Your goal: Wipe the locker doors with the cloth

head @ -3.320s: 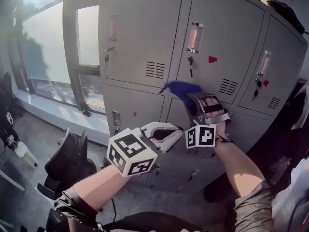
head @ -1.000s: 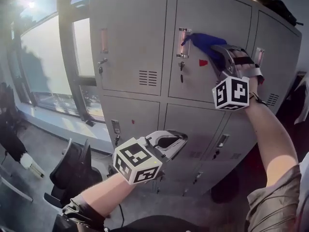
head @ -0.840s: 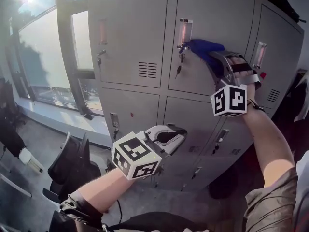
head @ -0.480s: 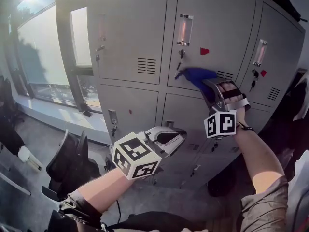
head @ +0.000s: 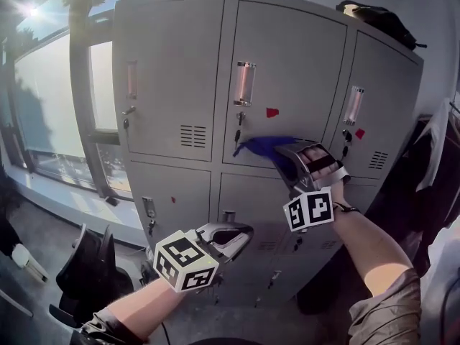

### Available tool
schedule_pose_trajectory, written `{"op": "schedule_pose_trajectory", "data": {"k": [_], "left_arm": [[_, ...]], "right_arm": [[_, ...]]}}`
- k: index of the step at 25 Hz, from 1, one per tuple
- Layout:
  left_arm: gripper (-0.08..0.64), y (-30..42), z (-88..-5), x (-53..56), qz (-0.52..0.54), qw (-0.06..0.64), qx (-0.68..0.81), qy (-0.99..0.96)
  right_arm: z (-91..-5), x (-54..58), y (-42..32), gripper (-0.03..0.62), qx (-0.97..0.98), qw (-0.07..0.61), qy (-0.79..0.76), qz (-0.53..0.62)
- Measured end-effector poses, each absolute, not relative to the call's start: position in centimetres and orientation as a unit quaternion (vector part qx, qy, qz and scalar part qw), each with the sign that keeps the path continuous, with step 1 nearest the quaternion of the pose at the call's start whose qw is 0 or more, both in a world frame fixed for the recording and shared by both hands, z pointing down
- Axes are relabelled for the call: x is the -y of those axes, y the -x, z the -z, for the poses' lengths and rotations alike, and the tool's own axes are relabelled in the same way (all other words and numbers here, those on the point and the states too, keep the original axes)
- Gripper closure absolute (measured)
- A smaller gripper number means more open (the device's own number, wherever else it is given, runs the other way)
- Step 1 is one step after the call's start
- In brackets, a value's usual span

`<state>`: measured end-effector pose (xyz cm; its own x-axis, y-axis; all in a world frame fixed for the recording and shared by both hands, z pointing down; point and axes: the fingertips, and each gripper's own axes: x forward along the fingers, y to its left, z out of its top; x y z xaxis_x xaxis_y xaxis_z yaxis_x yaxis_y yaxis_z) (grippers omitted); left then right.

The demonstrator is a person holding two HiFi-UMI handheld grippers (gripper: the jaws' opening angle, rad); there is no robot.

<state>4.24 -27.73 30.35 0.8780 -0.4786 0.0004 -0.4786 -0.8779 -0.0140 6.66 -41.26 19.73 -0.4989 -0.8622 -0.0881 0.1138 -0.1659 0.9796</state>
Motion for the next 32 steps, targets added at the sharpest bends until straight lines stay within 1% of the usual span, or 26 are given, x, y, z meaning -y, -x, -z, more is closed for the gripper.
{"op": "schedule_pose_trajectory", "data": {"k": [11,14,16,20,32], "left_arm": [[0.552,-5.0,-28.4,28.1,-0.009,0.027,-0.246,0.969],[0.552,-5.2,-28.0,28.3,-0.014,0.028,-0.247,0.968],[0.552,-5.2,-27.9,28.5,-0.014,0.029,-0.248,0.968],[0.552,-5.2,-28.0,28.9,-0.013,0.027,-0.249,0.968],[0.552,-6.5,-29.0,29.3,-0.007,0.014,-0.232,0.972]], "right_arm": [[5.6,40.0,-11.8,0.518,0.417,0.302,-0.486,0.706],[10.3,40.0,-13.0,0.517,0.384,0.302,-0.512,0.706],[11.7,40.5,-13.7,0.517,0.365,0.317,-0.519,0.705],[10.0,42.5,-14.6,0.518,0.357,0.353,-0.506,0.701],[-5.1,43.6,-14.8,0.517,0.41,0.379,-0.45,0.697]]}}
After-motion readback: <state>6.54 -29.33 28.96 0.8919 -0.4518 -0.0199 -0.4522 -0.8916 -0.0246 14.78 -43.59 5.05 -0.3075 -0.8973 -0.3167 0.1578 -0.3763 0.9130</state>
